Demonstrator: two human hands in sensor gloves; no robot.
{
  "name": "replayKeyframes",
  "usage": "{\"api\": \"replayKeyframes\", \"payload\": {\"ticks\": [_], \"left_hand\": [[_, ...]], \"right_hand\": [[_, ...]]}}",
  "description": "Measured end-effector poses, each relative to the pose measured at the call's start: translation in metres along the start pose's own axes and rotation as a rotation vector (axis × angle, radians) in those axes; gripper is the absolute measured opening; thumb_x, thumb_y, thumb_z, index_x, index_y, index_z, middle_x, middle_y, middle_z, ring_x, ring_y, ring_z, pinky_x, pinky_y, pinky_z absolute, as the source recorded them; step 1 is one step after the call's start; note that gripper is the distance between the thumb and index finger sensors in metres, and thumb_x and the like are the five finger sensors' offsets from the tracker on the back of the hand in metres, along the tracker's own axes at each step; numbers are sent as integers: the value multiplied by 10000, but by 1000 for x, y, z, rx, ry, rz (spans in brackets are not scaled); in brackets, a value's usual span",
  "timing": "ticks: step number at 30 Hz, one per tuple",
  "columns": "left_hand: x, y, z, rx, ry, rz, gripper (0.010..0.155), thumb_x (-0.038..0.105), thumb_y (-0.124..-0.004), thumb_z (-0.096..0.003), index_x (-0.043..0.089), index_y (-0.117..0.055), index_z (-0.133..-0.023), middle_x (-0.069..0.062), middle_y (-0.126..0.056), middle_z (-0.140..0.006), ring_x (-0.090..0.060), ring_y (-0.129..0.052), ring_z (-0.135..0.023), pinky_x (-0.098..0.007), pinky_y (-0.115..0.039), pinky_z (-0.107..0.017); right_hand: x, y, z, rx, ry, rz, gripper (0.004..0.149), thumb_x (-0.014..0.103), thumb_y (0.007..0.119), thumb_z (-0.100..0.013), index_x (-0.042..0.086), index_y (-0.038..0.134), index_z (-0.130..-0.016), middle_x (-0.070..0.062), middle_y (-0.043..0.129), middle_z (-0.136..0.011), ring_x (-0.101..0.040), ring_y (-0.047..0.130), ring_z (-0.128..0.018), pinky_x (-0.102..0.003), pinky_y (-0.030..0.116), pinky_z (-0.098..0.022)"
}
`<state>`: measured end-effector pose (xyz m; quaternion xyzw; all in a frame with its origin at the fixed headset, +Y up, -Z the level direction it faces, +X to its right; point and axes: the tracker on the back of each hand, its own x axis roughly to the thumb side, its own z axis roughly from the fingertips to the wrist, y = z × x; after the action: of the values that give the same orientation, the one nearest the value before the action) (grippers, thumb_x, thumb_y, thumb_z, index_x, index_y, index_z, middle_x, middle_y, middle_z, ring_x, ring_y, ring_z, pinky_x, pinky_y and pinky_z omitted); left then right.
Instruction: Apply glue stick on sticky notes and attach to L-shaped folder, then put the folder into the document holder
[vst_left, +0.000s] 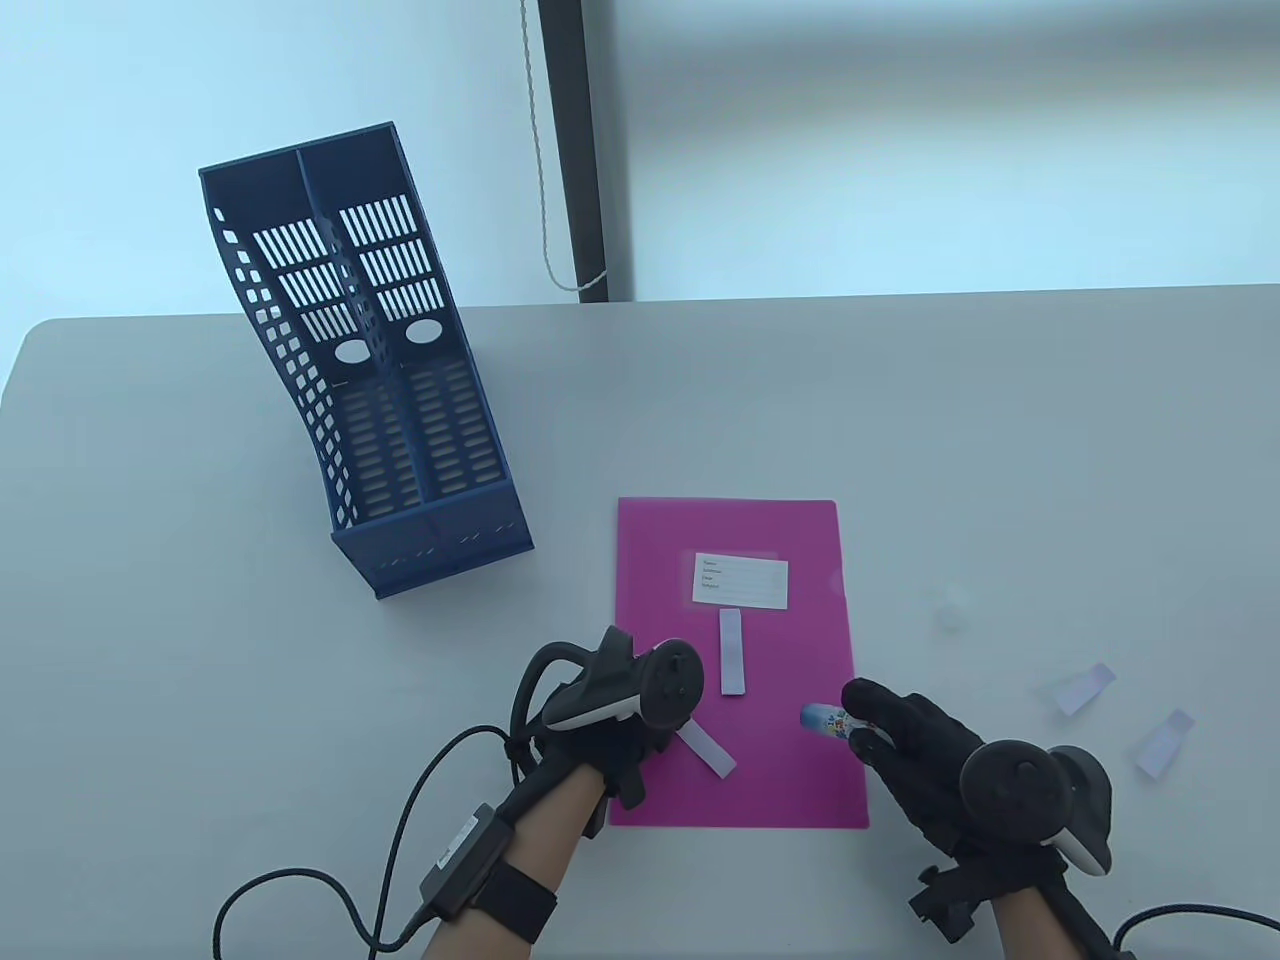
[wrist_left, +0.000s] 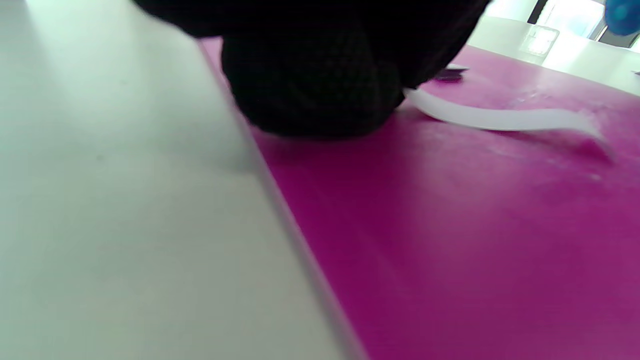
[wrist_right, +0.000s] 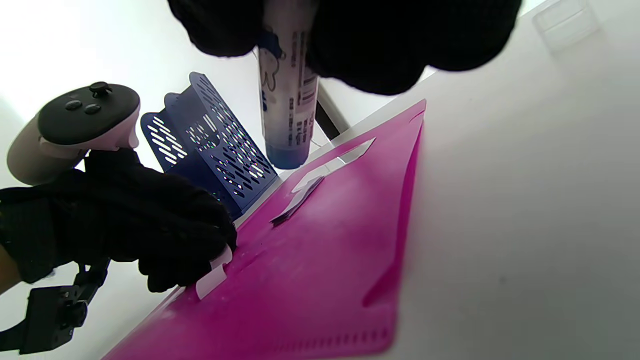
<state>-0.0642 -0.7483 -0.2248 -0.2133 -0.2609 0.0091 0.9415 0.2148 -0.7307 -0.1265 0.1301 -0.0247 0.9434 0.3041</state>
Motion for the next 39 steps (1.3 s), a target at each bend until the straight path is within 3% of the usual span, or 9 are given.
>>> {"api": "replayKeyframes", "payload": {"ticks": [3, 8, 15, 21, 27, 35, 38, 39], "left_hand": [[-2, -1, -1, 4, 8, 29, 359, 342, -755, -578, 69, -853, -791, -116, -964, -538, -160, -990, -335, -297, -827, -256], [-5, -2, -1, 8, 5, 59, 357, 342, -759, -577, 71, -850, -792, -117, -959, -540, -166, -988, -340, -303, -826, -263], [-10, -3, -2, 5, -7, 116, 354, 344, -766, -576, 74, -851, -789, -116, -956, -537, -169, -985, -338, -304, -825, -266], [-16, -5, -2, 7, -23, 162, 355, 345, -768, -578, 72, -848, -790, -117, -947, -533, -168, -978, -335, -303, -822, -266], [-17, -5, -2, 0, -29, 179, 354, 345, -767, -579, 72, -845, -789, -116, -944, -531, -168, -975, -333, -303, -820, -267], [-16, -5, -3, -8, -27, 180, 352, 346, -766, -580, 73, -843, -788, -113, -945, -530, -165, -977, -334, -305, -821, -267], [-17, -5, -3, -11, -30, 185, 352, 348, -766, -579, 73, -841, -787, -113, -943, -530, -164, -975, -334, -304, -820, -269], [-18, -5, -3, -15, -33, 198, 352, 348, -765, -580, 75, -840, -788, -112, -940, -533, -164, -973, -337, -303, -819, -272]], "right_hand": [[14, 0, -2, 0, -32, 53, 578, 376, 720, -637, 77, 508, -1085, -171, 857, -765, -209, 904, -501, -387, 799, -415], [60, 12, -21, 104, -141, 163, 555, 376, 777, -608, 103, 617, -1064, -183, 878, -727, -196, 904, -478, -376, 802, -403], [114, 45, -62, 216, -206, 352, 537, 378, 750, -597, 112, 656, -1054, -188, 880, -691, -180, 875, -443, -366, 787, -383], [125, 63, -82, 301, -179, 479, 537, 387, 749, -591, 101, 680, -1041, -178, 890, -649, -162, 863, -404, -351, 783, -357], [133, 75, -83, 200, -239, 532, 531, 395, 733, -586, 110, 690, -1032, -170, 890, -627, -143, 859, -383, -331, 784, -337], [129, 59, -66, 321, -251, 615, 512, 396, 733, -580, 115, 721, -1008, -154, 913, -575, -127, 853, -333, -316, 787, -300], [132, 66, -68, 265, -259, 615, 512, 397, 733, -581, 116, 722, -1009, -155, 910, -568, -125, 851, -330, -313, 785, -299], [136, 73, -72, 202, -275, 612, 512, 399, 730, -581, 118, 721, -1008, -154, 907, -568, -122, 850, -330, -310, 785, -298]]}}
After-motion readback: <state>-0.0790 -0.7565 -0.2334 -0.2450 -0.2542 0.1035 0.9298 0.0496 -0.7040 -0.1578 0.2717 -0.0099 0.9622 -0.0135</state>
